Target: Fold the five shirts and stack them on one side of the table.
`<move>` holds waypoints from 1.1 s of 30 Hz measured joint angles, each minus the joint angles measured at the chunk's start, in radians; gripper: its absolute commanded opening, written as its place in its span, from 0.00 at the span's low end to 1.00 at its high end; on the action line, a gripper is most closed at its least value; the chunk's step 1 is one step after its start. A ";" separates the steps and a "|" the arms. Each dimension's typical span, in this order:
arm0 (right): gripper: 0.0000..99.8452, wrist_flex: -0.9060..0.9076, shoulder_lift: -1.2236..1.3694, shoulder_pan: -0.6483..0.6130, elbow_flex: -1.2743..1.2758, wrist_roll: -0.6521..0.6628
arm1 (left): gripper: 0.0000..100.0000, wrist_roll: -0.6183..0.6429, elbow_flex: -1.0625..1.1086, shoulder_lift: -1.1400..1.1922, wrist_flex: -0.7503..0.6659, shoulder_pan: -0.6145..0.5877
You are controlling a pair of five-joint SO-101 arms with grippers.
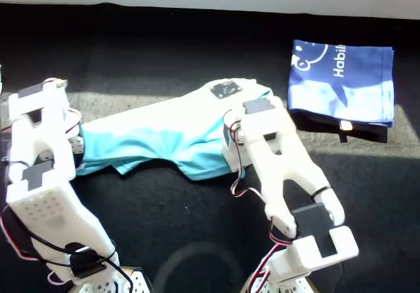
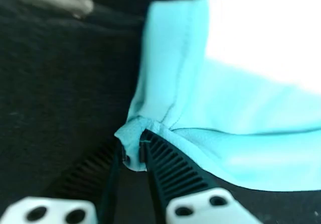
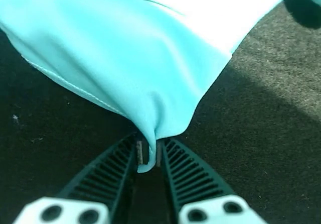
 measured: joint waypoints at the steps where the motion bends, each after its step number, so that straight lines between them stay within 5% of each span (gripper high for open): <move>1: 0.01 0.000 -0.006 0.021 0.000 0.003 | 0.02 -0.002 -0.023 0.000 0.044 0.014; 9: 0.01 0.000 -0.008 0.196 0.002 0.071 | 0.22 -0.110 -0.226 0.000 0.276 -0.015; 23: 0.01 0.002 -0.008 0.207 0.002 0.072 | 0.22 -0.186 -0.310 0.000 0.256 -0.003; 33: 0.01 0.012 -0.009 0.209 0.002 0.078 | 0.22 -0.362 -0.097 0.002 0.281 -0.083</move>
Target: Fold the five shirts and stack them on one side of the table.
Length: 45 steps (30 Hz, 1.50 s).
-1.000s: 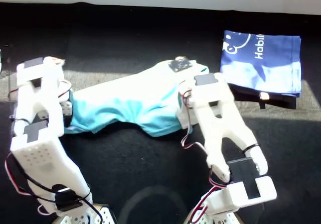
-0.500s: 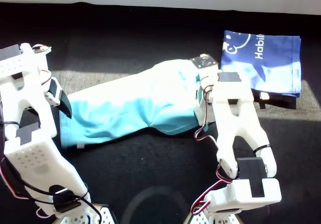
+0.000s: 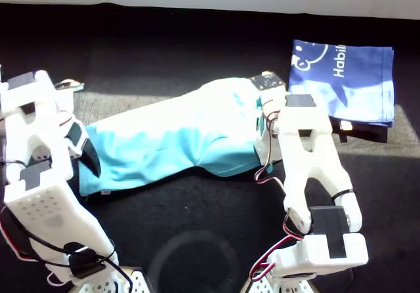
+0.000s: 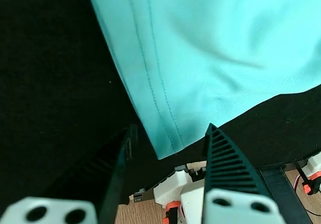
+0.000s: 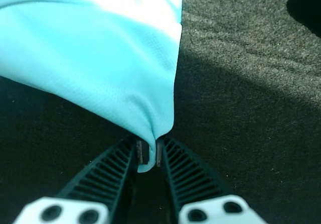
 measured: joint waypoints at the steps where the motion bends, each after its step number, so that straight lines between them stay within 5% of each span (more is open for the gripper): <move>1: 0.01 0.000 0.000 0.000 0.000 0.000 | 0.22 -0.008 0.021 0.000 0.000 -0.008; 15: 0.01 0.002 0.000 0.000 -0.046 0.000 | 0.22 0.038 0.279 -0.006 -0.236 -0.026; 20: 0.01 0.003 0.000 0.000 -0.046 0.000 | 0.01 0.048 0.287 -0.008 -0.241 -0.009; 29: 0.01 0.003 0.000 0.000 -0.046 0.000 | 0.01 0.104 0.287 -0.008 -0.233 0.058; 38: 0.01 -0.080 0.002 0.000 -0.140 -0.035 | 0.01 0.152 -0.025 0.000 -0.011 0.118; 45: 0.01 -0.080 0.002 0.000 -0.451 -0.035 | 0.01 0.152 -0.244 -0.172 0.020 0.152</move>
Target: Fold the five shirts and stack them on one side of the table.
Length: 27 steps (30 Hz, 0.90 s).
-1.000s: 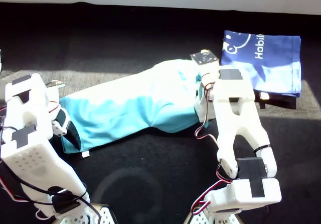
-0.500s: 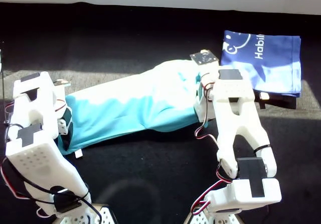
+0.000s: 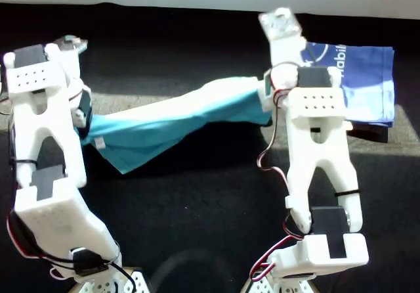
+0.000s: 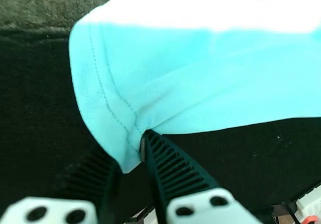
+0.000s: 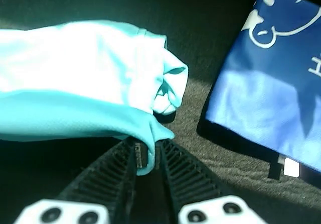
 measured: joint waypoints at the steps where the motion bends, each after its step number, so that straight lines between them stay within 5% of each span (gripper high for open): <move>1: 0.01 0.003 0.000 0.000 -0.044 0.000 | 0.01 0.000 -0.009 -0.049 0.000 0.012; 16: 0.01 0.358 -0.005 0.000 -0.813 0.000 | 0.01 0.025 -0.015 -0.695 -0.057 0.028; 27: 0.01 0.417 -0.028 0.000 -1.168 0.084 | 0.01 0.025 -0.025 -0.801 -0.130 -0.035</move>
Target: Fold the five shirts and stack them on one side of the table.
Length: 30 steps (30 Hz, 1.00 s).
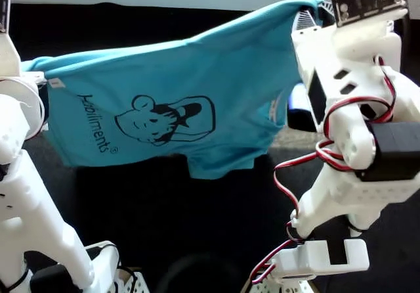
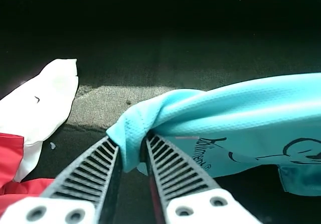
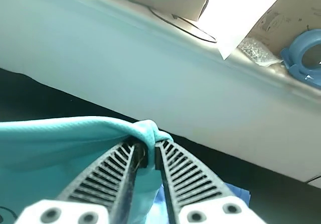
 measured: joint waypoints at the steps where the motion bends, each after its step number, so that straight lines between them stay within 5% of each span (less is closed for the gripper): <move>1: 0.01 0.000 0.000 0.000 -0.003 0.008 | 0.01 0.000 -0.002 -0.002 -0.011 0.000; 10: 0.01 -0.084 -0.084 0.000 -0.003 0.026 | 0.01 0.000 -0.080 -0.038 -0.028 -0.002; 30: 0.01 -0.186 -0.235 0.000 -0.005 0.103 | 0.01 0.002 0.158 -0.155 -0.034 -0.002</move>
